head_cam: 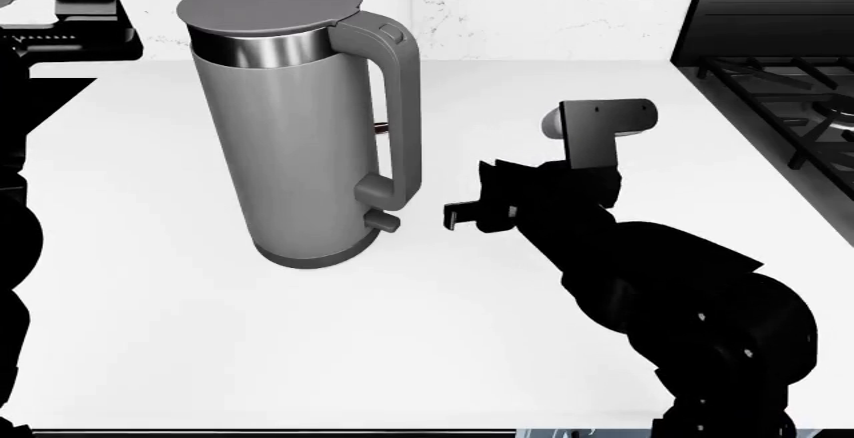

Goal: Press down the lever to turn on the electric kettle.

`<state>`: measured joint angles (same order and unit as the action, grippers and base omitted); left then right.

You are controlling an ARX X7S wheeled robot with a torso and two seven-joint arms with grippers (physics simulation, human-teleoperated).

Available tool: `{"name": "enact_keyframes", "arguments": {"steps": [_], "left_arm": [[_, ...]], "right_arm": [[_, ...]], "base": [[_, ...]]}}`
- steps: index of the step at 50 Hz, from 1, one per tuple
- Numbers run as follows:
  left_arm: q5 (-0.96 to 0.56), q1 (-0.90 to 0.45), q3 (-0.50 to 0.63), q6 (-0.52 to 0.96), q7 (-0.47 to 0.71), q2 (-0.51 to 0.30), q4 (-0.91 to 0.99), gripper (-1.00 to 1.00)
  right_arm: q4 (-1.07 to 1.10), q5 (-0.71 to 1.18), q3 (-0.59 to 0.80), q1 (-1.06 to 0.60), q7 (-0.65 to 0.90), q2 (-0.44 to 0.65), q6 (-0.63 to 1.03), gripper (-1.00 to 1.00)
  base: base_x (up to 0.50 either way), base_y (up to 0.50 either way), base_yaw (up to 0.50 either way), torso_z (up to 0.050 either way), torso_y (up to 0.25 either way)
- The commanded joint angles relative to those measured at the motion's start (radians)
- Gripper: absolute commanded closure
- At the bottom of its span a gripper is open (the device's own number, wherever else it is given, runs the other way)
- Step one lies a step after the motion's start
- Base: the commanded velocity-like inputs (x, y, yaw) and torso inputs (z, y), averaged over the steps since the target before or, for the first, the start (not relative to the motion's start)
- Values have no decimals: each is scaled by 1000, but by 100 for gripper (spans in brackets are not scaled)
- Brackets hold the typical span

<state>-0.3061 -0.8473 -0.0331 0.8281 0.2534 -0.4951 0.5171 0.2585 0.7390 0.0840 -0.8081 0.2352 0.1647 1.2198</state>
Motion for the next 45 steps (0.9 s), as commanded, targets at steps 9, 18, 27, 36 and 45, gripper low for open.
{"name": "enact_keyframes", "arguments": {"steps": [9, 18, 27, 36, 45], "left_arm": [[-6, 12, -4, -4, 6, 4, 9, -100], [-11, 19, -9, -3, 8, 2, 16, -100], [-7, 17, -2, -10, 11, 5, 8, -100], [-7, 17, 1, -14, 13, 5, 5, -100], [-7, 18, 1, -18, 14, 4, 2, -100]], "right_arm": [[-43, 49, 28, 9, -41, -2, 18, 100], [-90, 100, -25, 7, -43, -26, 30, 100], [-116, 144, -63, 9, -33, -39, 47, 100], [-127, 174, -60, 14, -30, -42, 67, 100], [-120, 219, -52, 6, -29, -47, 102, 100]], "base": [[0, 0, 0, 0, 0], [0, 0, 0, 0, 0], [0, 0, 0, 0, 0], [0, 0, 0, 0, 0], [0, 0, 0, 0, 0]]}}
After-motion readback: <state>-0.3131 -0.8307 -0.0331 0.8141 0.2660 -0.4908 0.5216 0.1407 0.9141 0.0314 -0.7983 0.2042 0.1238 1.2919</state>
